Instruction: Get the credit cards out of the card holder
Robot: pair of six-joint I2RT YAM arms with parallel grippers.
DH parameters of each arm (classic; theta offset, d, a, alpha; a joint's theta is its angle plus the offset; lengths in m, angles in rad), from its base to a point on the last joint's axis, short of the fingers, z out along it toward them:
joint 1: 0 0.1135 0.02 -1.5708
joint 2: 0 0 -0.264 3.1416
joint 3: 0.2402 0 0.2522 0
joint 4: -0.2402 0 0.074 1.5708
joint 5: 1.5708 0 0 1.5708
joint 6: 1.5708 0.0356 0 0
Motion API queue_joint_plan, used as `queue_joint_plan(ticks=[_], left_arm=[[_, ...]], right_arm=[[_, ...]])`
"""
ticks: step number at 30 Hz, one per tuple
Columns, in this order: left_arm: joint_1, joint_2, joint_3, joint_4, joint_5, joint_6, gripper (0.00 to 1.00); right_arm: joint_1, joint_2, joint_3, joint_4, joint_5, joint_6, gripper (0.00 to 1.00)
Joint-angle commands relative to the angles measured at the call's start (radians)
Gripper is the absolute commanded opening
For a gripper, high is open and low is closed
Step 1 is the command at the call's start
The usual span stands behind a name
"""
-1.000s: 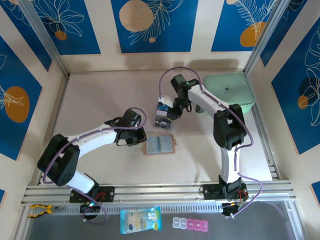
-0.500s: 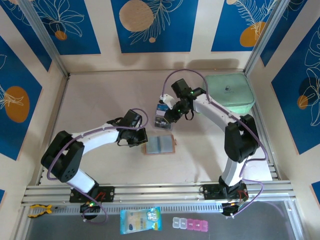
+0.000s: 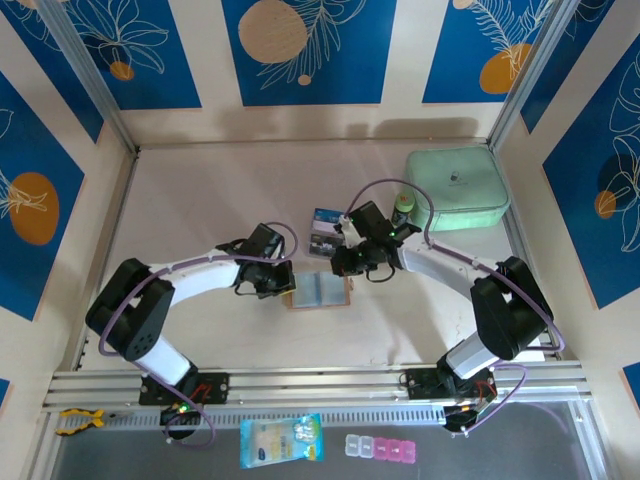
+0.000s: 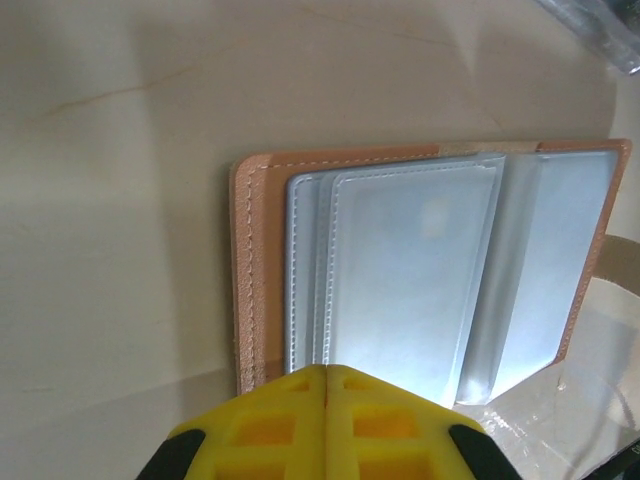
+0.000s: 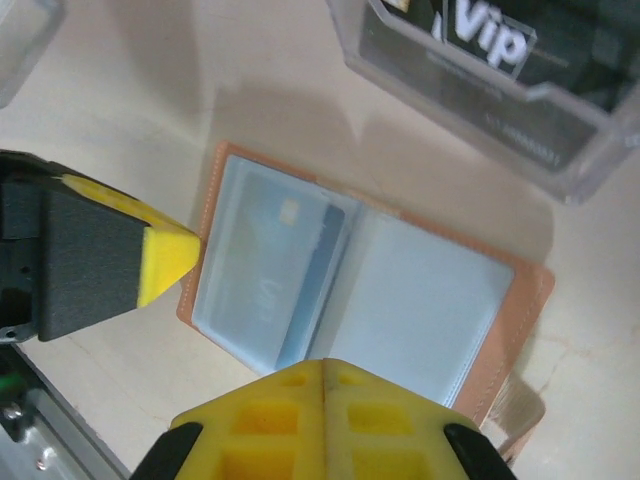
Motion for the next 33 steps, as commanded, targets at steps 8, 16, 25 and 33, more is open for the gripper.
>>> queue_joint_plan(ticks=[8,16,25,33], left_arm=[[0.007,-0.027,-0.051,-0.014,-0.028,0.014,0.03],[0.007,-0.024,-0.049,-0.018,-0.037,0.016,0.03],[0.008,-0.018,-0.058,-0.019,-0.034,0.016,0.03],[0.007,-0.011,-0.058,-0.024,-0.032,0.016,0.03]], right_arm=[[0.056,-0.012,-0.062,0.118,-0.062,0.255,0.00],[0.086,0.084,0.006,0.090,-0.100,0.258,0.00],[0.115,0.171,0.062,0.088,-0.119,0.287,0.26],[0.128,0.239,0.106,0.082,-0.129,0.280,0.21]])
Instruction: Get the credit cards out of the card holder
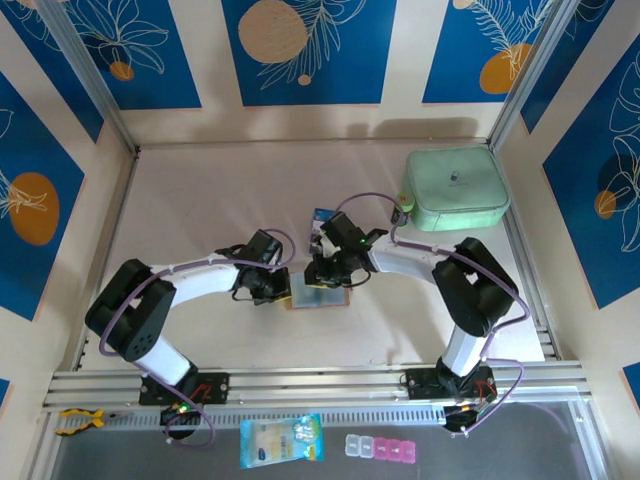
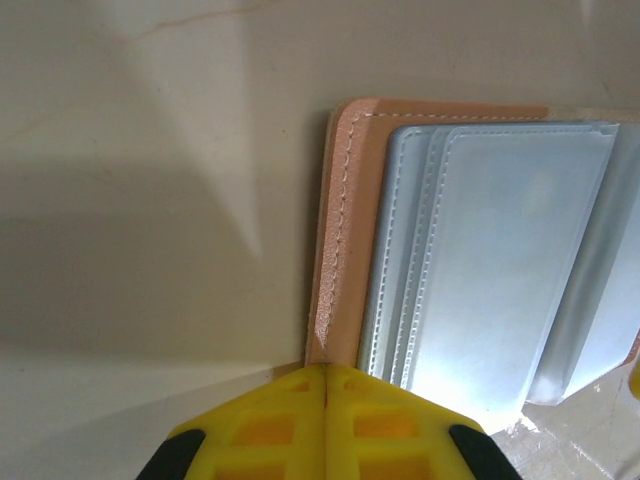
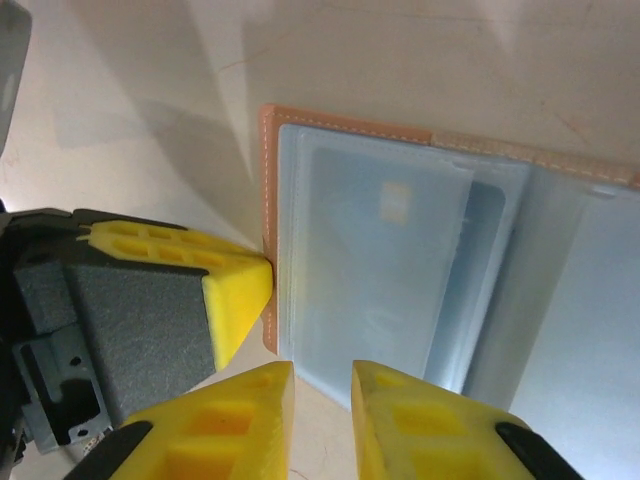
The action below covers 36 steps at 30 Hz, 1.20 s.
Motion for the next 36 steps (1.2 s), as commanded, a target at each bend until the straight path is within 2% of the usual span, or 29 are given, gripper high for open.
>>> queue_joint_plan(ticks=[1,8,22,36], left_arm=[[0.008,-0.010,-0.011,-0.022,-0.014,0.017,0.03],[0.009,-0.009,-0.014,-0.028,-0.017,0.018,0.03],[0.010,-0.008,-0.036,-0.033,-0.056,0.010,0.03],[0.010,-0.120,-0.013,-0.097,-0.133,-0.030,0.03]], right_arm=[[0.011,0.031,0.031,-0.024,-0.027,-0.003,0.20],[0.013,0.087,0.058,-0.040,-0.039,-0.009,0.19],[-0.001,0.097,0.073,-0.182,0.065,-0.073,0.20],[-0.048,0.061,-0.006,-0.095,-0.027,-0.068,0.19]])
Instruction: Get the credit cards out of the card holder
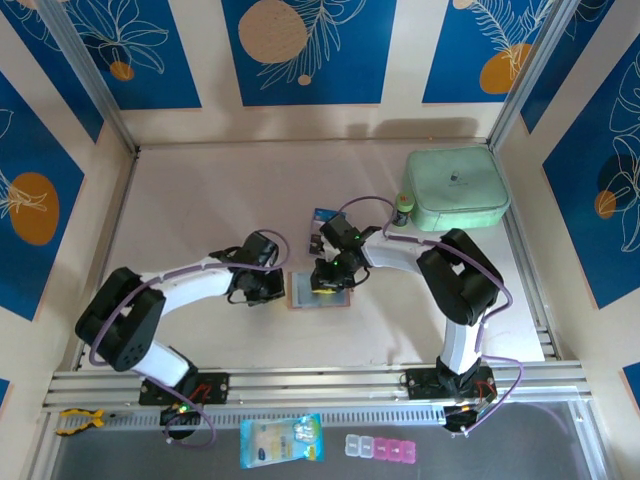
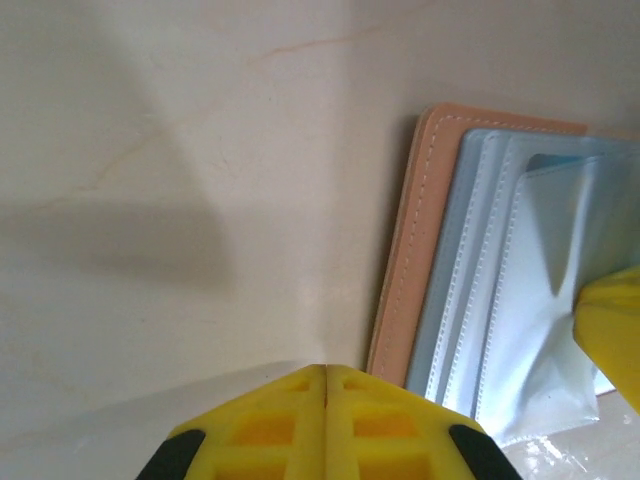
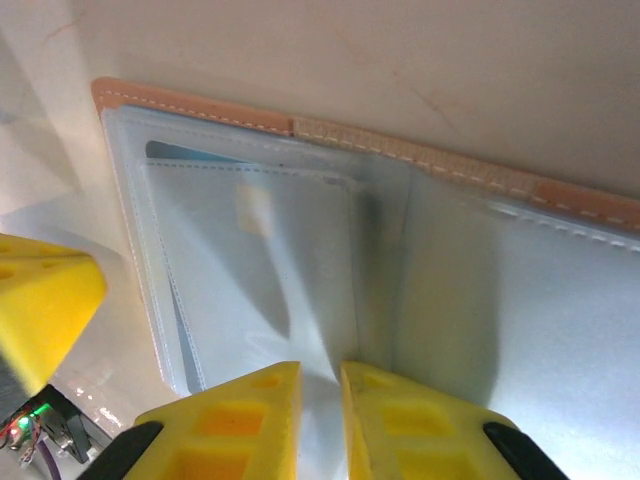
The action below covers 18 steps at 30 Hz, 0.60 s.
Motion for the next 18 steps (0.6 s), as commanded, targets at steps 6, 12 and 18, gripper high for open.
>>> queue_joint_plan(ticks=[6,12,18], left_arm=[[0.008,-0.075,0.056,-0.097,-0.073,-0.017,0.04],[0.009,-0.075,0.077,-0.072,-0.033,-0.023,0.05],[0.009,-0.062,0.083,-0.022,0.007,-0.013,0.06]], right_arm=[[-0.012,-0.055,-0.071,0.037,-0.055,0.002,0.18],[-0.020,-0.054,-0.083,0.057,-0.079,-0.002,0.17],[-0.031,-0.050,-0.090,0.064,-0.102,-0.004,0.16]])
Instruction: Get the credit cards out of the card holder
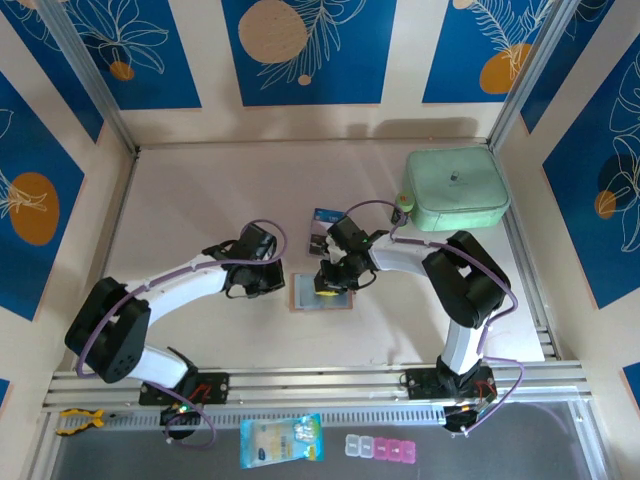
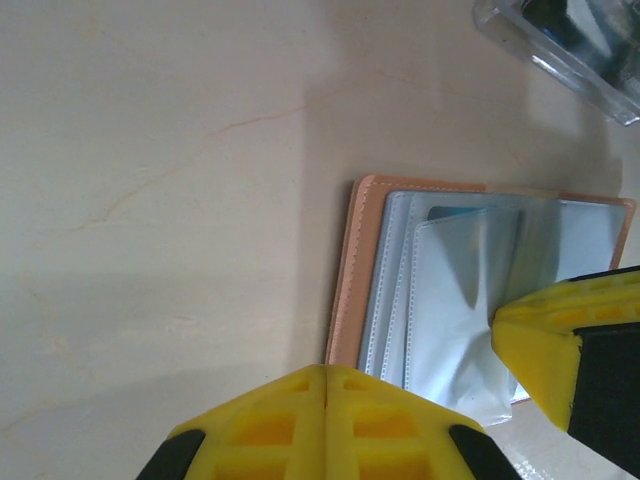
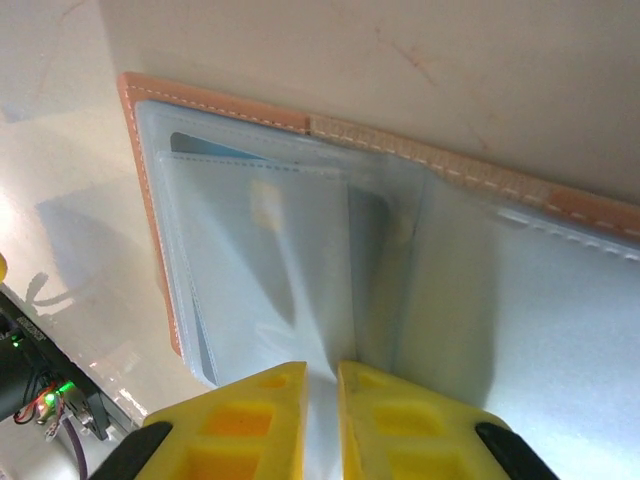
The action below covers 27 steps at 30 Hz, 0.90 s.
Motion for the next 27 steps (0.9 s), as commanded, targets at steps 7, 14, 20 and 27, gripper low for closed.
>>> queue_joint_plan(ticks=[7,14,20,27], left_arm=[[0.008,0.091,0.078,0.094,0.107,0.065,0.06],[0.007,0.129,0.122,0.115,0.201,0.088,0.07],[0.006,0.114,0.102,0.085,0.212,0.091,0.08],[-0.002,0.008,0.016,0.151,0.190,0.068,0.12]], right_arm=[[-0.050,-0.010,-0.055,-0.009,-0.068,-0.016,0.12],[-0.077,-0.031,-0.066,-0.045,-0.109,-0.028,0.12],[-0.068,-0.041,-0.026,-0.118,-0.102,-0.031,0.12],[-0.052,-0.041,0.024,-0.140,-0.062,-0.073,0.12]])
